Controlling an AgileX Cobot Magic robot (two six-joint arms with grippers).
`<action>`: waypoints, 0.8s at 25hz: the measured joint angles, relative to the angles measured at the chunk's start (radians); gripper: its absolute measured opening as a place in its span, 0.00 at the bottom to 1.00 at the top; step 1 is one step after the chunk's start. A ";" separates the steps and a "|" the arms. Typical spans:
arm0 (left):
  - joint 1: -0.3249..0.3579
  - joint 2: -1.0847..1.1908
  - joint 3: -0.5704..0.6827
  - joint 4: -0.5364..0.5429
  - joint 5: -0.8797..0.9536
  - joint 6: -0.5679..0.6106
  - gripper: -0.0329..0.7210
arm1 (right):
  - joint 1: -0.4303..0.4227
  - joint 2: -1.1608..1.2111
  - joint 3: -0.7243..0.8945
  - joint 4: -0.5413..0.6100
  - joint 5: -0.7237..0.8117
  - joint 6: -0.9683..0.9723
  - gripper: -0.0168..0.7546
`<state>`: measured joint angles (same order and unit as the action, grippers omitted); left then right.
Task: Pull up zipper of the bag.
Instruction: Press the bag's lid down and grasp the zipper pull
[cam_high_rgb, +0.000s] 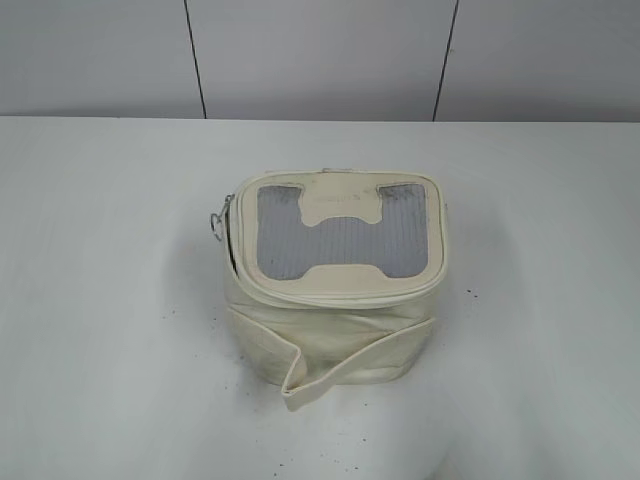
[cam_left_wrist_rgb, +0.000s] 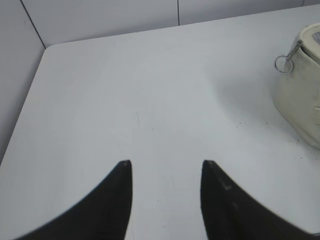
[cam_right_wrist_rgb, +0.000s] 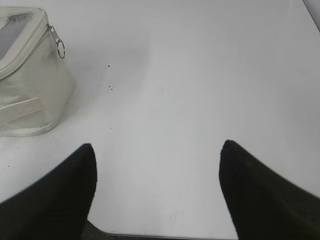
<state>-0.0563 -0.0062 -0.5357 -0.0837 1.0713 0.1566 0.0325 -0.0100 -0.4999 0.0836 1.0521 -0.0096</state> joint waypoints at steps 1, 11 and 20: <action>0.000 0.000 0.000 0.000 0.000 0.000 0.51 | 0.000 0.000 0.000 0.000 0.000 0.000 0.76; 0.000 0.000 0.000 0.000 0.000 0.000 0.51 | 0.000 0.000 0.000 0.000 0.000 0.000 0.76; 0.000 0.000 0.000 0.000 0.000 0.000 0.51 | 0.000 0.000 0.000 0.000 0.000 0.000 0.76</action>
<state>-0.0563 -0.0062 -0.5357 -0.0837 1.0713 0.1566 0.0325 -0.0100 -0.4999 0.0836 1.0521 -0.0096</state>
